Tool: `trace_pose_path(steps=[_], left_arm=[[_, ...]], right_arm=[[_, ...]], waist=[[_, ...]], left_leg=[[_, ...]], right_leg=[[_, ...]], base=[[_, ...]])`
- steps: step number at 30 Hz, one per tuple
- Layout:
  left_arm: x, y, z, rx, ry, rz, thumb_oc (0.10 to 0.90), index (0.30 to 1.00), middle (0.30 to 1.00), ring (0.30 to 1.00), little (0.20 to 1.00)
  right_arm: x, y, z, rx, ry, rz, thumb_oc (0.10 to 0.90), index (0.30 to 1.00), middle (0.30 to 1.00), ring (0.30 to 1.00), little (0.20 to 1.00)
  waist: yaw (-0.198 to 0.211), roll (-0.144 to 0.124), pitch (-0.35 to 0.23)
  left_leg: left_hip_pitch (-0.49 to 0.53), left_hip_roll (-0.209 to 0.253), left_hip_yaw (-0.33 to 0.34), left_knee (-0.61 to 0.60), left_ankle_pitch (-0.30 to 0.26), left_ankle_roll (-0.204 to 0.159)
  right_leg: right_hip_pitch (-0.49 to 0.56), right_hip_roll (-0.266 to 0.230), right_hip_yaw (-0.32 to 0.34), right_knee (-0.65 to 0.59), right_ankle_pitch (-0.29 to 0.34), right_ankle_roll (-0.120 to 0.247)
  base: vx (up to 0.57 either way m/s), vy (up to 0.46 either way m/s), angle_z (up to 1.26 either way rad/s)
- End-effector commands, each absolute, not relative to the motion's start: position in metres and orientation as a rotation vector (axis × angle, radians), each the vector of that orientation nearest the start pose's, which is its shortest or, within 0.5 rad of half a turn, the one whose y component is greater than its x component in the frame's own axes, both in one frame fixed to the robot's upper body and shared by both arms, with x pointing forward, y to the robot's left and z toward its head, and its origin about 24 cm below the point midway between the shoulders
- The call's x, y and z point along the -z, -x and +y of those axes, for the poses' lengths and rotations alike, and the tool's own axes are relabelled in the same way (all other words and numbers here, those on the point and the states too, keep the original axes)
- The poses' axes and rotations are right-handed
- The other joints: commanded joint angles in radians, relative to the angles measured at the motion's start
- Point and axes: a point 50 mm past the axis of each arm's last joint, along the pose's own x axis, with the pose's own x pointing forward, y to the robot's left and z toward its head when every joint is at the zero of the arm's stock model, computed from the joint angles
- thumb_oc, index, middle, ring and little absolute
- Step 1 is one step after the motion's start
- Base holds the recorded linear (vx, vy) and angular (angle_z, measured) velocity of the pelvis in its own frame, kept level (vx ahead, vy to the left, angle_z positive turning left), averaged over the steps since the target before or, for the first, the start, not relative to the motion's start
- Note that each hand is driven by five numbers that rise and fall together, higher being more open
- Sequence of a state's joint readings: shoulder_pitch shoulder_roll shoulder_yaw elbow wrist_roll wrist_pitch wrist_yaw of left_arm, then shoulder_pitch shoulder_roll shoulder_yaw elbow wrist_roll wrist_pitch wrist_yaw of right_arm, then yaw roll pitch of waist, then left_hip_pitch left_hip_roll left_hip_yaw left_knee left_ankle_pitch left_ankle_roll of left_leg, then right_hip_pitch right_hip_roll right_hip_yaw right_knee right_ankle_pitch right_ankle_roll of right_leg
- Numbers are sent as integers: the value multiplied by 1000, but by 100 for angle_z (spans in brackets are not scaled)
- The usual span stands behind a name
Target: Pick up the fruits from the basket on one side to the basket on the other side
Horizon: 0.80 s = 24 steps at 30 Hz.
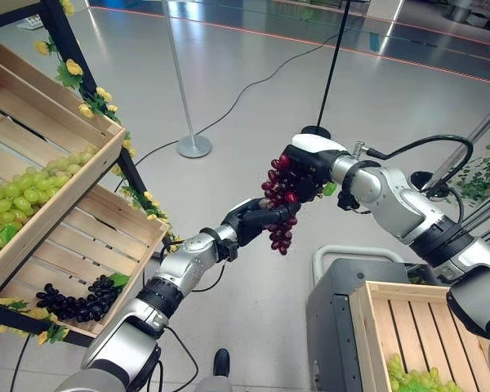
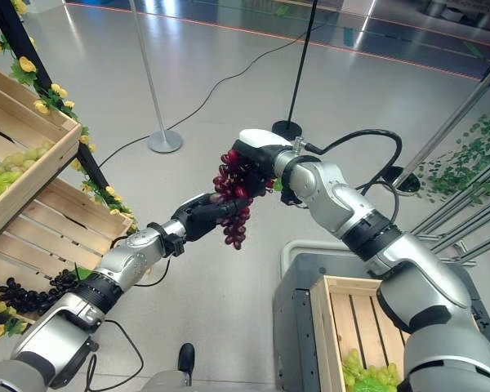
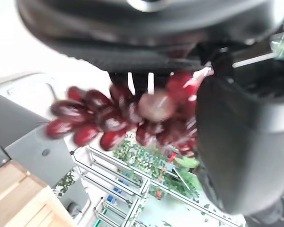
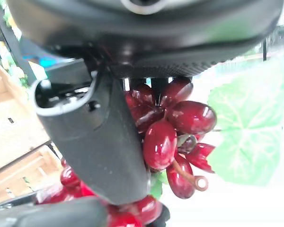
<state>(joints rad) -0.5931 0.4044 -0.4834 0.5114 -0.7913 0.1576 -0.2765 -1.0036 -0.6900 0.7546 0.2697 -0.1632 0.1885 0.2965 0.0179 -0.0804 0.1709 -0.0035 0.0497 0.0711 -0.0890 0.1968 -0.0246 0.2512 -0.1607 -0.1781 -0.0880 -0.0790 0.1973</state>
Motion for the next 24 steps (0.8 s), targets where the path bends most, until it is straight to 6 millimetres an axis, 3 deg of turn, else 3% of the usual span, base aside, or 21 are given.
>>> trace_pose_path(steps=[1, 8, 9, 10, 16, 24], left_arm=[[-115, -350, 85, 729, 327, -45, 400, 300, 300, 300, 300], [-107, -348, 84, 725, 328, -16, 400, 300, 300, 300, 300], [-106, -348, 85, 722, 329, -13, 400, 300, 300, 300, 300], [-103, -347, 87, 714, 333, -1, 400, 300, 300, 300, 300], [-92, -347, 96, 664, 343, 38, 400, 300, 300, 300, 300], [-72, -343, 119, 562, 310, 83, 400, 300, 300, 300, 300]], right_arm=[[-226, -367, -94, -545, 1142, -328, 400, 300, 300, 300, 300], [-226, -368, -97, -508, 1144, -338, 400, 300, 300, 300, 300], [-226, -369, -99, -501, 1148, -330, 529, 493, 493, 493, 493], [-222, -370, -102, -500, 1158, -292, 800, 900, 900, 900, 900], [-210, -375, -118, -474, 1209, -197, 800, 900, 900, 900, 900], [-180, -376, -155, -456, 1306, 13, 800, 900, 900, 900, 900]], waist=[[29, 0, -140], [27, 2, -139], [27, 2, -139], [27, 3, -139], [27, 2, -137], [30, -1, -132]], left_leg=[[152, 33, -5, 2, -189, -41], [154, 35, -1, 2, -186, -41], [154, 35, 0, 2, -186, -41], [153, 34, 0, 2, -186, -41], [153, 34, -1, 2, -185, -41], [148, 34, -3, 2, -183, -41]], right_leg=[[-93, 34, 8, 1, 116, -86], [-92, 34, 8, 1, 118, -87], [-92, 34, 8, 1, 118, -87], [-93, 34, 8, 1, 118, -86], [-93, 32, 6, 1, 120, -86], [-95, 31, -3, 1, 122, -84]], base=[[0, 0, 0], [0, 0, 0], [0, 0, 0], [0, 0, 0], [0, 0, 0], [0, 0, 0]])
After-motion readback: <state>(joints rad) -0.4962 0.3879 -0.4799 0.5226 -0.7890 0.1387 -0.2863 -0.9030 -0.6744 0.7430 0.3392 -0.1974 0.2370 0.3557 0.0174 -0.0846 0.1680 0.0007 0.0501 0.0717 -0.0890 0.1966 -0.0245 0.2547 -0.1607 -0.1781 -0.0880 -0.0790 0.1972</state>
